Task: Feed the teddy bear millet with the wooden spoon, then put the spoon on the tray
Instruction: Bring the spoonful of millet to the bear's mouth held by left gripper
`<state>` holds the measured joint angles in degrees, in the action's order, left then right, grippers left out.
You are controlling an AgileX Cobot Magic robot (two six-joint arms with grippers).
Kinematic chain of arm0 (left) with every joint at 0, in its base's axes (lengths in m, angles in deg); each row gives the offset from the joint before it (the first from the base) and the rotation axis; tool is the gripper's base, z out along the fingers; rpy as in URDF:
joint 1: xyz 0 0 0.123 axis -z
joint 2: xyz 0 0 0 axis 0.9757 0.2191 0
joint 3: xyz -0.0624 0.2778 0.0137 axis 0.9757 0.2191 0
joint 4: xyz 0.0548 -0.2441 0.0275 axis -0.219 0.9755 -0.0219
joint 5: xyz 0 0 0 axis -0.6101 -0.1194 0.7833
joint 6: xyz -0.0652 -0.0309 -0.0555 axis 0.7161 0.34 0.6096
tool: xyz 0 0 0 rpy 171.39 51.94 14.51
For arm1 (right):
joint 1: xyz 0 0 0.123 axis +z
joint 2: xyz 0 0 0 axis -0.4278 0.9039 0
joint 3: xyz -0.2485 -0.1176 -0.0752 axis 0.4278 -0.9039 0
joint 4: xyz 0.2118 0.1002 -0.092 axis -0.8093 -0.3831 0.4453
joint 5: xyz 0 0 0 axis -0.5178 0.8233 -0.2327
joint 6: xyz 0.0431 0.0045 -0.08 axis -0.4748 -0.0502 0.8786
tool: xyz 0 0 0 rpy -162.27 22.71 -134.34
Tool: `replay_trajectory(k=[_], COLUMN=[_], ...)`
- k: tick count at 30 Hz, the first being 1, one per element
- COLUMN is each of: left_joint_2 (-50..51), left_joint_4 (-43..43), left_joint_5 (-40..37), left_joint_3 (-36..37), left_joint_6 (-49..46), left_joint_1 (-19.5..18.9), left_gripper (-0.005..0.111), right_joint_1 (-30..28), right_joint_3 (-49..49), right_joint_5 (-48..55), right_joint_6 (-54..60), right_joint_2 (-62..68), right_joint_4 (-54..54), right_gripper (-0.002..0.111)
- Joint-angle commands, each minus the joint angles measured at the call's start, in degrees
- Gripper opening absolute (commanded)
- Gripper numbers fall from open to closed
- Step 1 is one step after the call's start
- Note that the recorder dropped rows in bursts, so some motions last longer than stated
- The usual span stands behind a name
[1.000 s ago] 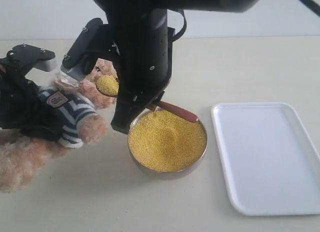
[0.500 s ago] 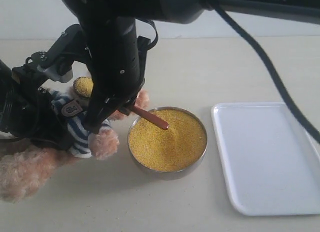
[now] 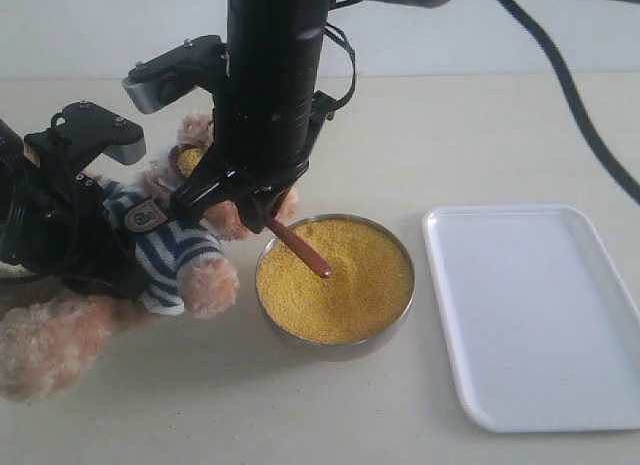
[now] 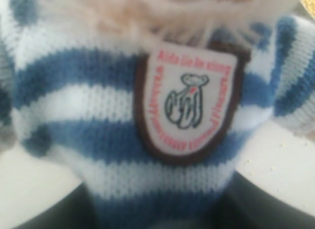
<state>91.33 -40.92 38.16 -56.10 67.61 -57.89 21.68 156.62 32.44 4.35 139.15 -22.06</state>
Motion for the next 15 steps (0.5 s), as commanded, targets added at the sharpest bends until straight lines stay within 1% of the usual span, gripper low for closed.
replay_trajectory(k=[1,10,15], left_joint_2=[-0.61,-0.61,-0.61], left_joint_4=[0.52,0.62,0.51], left_joint_5=[1.37,1.19,1.19], left_joint_3=[0.02,0.02,0.02], left_joint_6=[-0.34,-0.34,-0.34], left_joint_1=[0.51,0.51,0.51], left_gripper=[0.004,0.004,0.004], right_joint_1=[-0.49,-0.49,-0.83], right_joint_3=[0.83,8.02,8.66], right_joint_5=[0.16,0.16,0.16], right_joint_6=[0.95,0.86,0.78], right_joint_2=[0.62,5.51,5.96], right_joint_4=[-3.64,-7.87,-7.75], right_gripper=[0.000,0.000,0.000])
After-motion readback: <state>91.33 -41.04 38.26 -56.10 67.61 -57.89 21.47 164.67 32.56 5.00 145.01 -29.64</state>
